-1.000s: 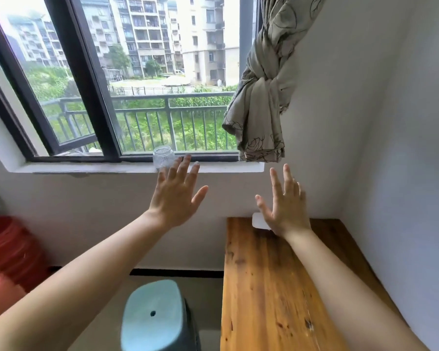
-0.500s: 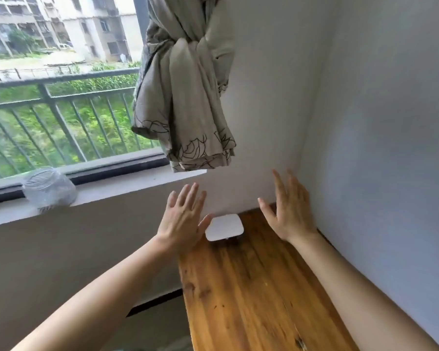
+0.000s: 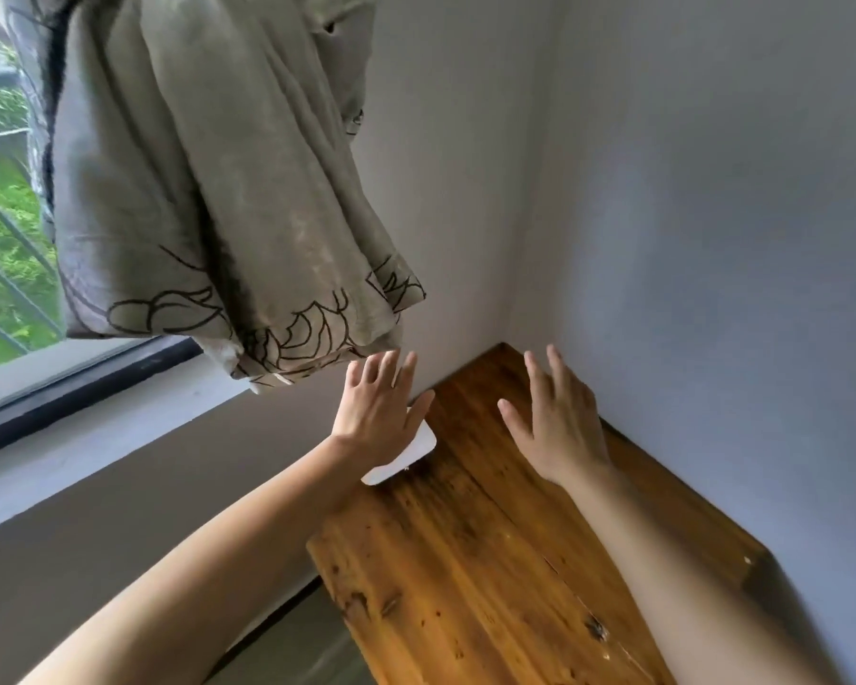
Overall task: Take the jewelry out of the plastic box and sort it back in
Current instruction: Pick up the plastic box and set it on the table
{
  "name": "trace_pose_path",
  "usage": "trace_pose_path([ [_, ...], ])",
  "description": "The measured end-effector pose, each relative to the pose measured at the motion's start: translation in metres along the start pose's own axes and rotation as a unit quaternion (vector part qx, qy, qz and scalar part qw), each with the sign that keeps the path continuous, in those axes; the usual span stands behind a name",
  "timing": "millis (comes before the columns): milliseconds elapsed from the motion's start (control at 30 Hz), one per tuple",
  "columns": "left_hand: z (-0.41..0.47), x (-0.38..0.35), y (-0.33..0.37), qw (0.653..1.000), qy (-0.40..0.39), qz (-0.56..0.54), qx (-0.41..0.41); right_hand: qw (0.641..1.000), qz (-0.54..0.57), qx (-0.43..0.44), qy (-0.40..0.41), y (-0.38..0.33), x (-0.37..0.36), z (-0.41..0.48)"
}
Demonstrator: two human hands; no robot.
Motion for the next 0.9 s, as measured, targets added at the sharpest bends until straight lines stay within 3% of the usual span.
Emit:
trace_pose_path([
  [200, -0.020, 0.001, 0.005, 1.000, 0.015, -0.019, -0.001, 0.999, 0.031, -0.014, -0.017, -0.003, -0.009, -0.021],
  [367, -0.026, -0.036, -0.007, 0.999, -0.038, -0.028, 0.001, 0.995, 0.065, -0.051, -0.064, -0.011, -0.051, -0.043],
  [667, 0.039, -0.216, -0.057, 0.993, -0.076, -0.086, -0.013, 0.974, 0.122, -0.174, -0.080, -0.004, -0.226, -0.014],
  [900, 0.011, -0.309, -0.103, 0.989, 0.013, -0.130, 0.063, 0.975, 0.158, -0.143, -0.062, -0.018, -0.343, -0.009],
])
Point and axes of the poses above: each hand's wrist, its own z-axis towards the middle knuckle, its own x-axis out of the back of the hand, y = z × x, the point moved 7 cm from there along z, towards the middle knuckle, and after that the axes turned 13 degrees about -x, right-handed, at the moved point
